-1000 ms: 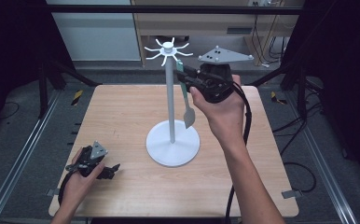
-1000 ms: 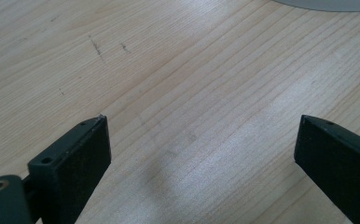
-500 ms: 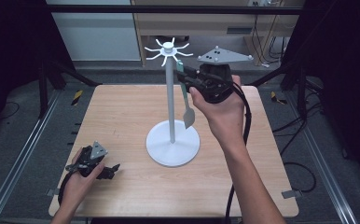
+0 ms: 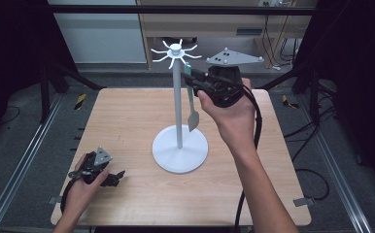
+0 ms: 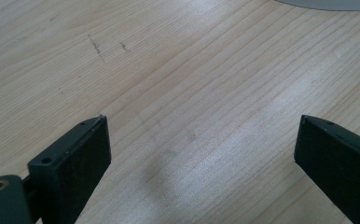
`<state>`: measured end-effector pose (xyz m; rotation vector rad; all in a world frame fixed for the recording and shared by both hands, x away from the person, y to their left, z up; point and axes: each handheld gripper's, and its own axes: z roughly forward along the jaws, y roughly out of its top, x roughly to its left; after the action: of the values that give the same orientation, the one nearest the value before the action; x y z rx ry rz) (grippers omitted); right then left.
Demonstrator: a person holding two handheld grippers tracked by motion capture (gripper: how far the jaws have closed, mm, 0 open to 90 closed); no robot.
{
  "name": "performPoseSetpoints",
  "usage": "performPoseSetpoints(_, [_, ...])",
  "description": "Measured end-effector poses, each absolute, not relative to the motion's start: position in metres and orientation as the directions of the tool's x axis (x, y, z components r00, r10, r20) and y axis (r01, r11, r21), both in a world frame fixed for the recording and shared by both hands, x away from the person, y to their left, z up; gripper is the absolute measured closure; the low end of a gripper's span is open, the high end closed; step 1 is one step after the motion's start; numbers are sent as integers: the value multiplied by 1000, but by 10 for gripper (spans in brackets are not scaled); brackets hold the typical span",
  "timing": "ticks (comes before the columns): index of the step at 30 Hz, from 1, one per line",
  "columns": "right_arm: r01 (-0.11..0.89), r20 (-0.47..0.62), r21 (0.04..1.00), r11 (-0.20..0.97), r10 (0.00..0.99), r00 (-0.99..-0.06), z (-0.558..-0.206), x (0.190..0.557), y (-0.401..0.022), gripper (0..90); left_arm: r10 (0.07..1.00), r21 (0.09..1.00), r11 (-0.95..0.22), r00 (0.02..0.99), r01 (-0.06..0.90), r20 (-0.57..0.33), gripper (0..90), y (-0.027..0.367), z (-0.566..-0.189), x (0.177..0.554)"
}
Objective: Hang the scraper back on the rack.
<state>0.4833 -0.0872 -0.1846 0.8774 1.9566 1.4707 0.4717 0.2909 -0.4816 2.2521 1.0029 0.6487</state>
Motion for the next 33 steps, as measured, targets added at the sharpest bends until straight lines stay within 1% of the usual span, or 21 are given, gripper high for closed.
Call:
performPoseSetpoints(14, [193, -41, 958, 212, 768, -639, -186, 479, -95, 729, 776, 672, -550, 601, 496, 191, 34, 291, -482, 472])
performPoseSetpoints(25, [220, -38, 953, 207, 805, -592, -194, 476, -123, 723, 771, 667, -557, 606, 495, 194, 34, 290, -482, 472])
performPoseSetpoints(28, [234, -36, 950, 207, 816, -577, -197, 476, -131, 706, 772, 668, -556, 605, 495, 194, 33, 291, -481, 472])
performPoseSetpoints(29, [242, -33, 948, 205, 822, -568, -198, 476, -135, 669, 773, 672, -553, 604, 493, 194, 32, 291, -482, 472])
performPoseSetpoints(30, [242, -33, 948, 205, 822, -568, -198, 476, -135, 669, 775, 673, -551, 602, 493, 194, 32, 291, -481, 472])
performPoseSetpoints(31, [251, -31, 946, 205, 829, -558, -199, 477, -139, 630, 777, 674, -549, 600, 494, 192, 31, 292, -481, 472])
performPoseSetpoints(32, [251, -31, 946, 205, 829, -558, -199, 477, -139, 630, 778, 674, -547, 598, 496, 191, 31, 292, -481, 472])
performPoseSetpoints(33, [255, -33, 944, 208, 831, -555, -200, 477, -140, 608, 779, 674, -546, 597, 497, 192, 31, 293, -481, 472])
